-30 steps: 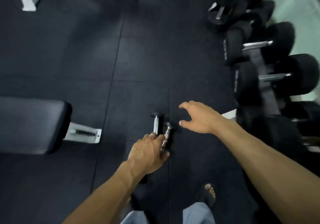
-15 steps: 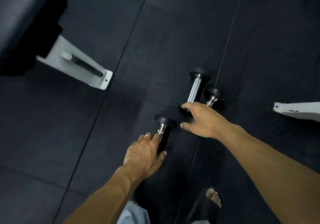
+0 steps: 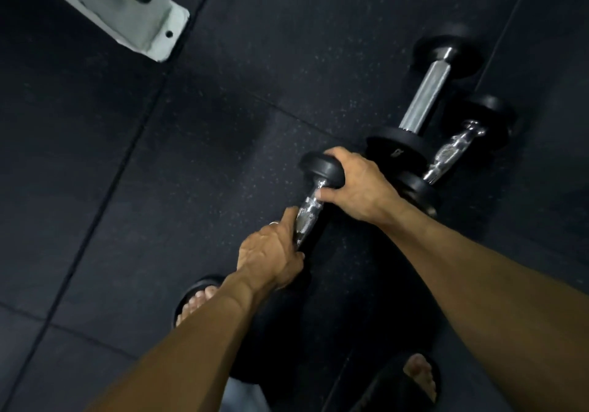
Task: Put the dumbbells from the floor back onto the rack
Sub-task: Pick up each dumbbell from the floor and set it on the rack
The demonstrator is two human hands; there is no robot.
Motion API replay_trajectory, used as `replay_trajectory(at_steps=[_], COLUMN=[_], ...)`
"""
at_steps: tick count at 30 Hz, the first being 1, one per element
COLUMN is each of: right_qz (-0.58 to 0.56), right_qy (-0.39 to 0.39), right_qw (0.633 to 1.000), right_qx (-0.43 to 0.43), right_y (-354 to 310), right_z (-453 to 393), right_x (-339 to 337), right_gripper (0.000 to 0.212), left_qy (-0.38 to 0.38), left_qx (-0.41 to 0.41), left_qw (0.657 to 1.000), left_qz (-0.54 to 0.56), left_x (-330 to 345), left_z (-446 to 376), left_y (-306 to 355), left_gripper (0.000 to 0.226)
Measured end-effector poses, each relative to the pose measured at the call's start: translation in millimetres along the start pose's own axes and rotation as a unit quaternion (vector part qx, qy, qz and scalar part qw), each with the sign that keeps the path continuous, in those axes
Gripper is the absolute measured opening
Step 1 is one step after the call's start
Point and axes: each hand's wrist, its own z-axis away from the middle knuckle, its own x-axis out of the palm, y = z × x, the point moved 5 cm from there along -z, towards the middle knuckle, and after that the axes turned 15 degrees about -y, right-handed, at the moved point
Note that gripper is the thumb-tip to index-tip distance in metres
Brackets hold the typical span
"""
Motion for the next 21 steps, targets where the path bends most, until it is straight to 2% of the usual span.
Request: replay_trajectory(at_steps=[6,12,17,21], right_qz=[-0.041,-0.052,-0.092,-0.105], right_qy=[0.031,0.057,0.107,0.157], right_qw=[0.998,0.996,0.989,0.981], right_qx=[-0.028,-0.033,-0.043,-0.039], right_y=[7.2,-0.7,-7.5,-3.4], right_z=[3.2,57.5,133.4,214.1], right_x=[-0.6,-30.6,-89.9,-155.8], right_gripper=[0.058,0.057,0.054,0.054], left_qy=[0.009,0.011,0.030,0.055], left_qx=[-0.008,0.022,0.070,0.112], left_qw=[1.000,0.999,0.997,0.990], left_qz=[0.022,0.021,-0.015,-0.060], left_x=[-1.8,-21.8,-59.3,-96.3], left_z=[4.6,46.3,100.3,153.6], left_y=[3.2,31.6,96.5,175.9], left_gripper=[0.057,0.058,0.056,0.052])
